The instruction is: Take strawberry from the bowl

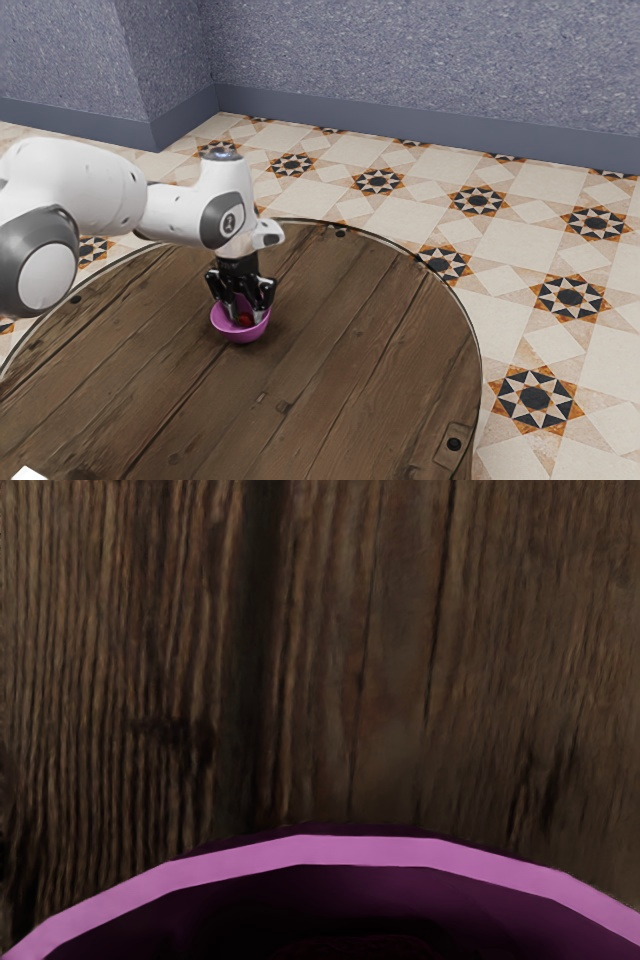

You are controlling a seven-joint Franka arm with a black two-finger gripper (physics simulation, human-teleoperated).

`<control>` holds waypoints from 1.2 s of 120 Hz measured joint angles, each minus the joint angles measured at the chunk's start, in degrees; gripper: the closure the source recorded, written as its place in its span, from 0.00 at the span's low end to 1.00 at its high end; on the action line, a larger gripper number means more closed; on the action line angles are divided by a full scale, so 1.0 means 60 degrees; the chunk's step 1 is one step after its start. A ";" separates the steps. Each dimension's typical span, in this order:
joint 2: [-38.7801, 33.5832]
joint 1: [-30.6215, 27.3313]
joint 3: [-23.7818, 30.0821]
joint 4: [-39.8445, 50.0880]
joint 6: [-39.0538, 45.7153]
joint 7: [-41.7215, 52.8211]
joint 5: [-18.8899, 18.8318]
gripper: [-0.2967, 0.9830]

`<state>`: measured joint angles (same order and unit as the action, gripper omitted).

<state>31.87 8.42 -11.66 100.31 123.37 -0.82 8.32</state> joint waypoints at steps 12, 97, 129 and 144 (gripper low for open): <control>0.0030 -0.0003 0.0001 -0.0026 -0.0056 0.0044 0.0009 0.43; -0.1251 0.0766 -0.0011 0.0170 0.0094 -0.0132 -0.0120 0.64; -0.0696 0.1226 0.0481 -0.0101 0.0143 -0.0334 -0.0148 0.67; -0.0564 0.1233 0.0619 -0.0117 0.0176 -0.0408 -0.0149 0.57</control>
<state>28.48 15.83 -7.94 99.61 124.42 -3.27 7.43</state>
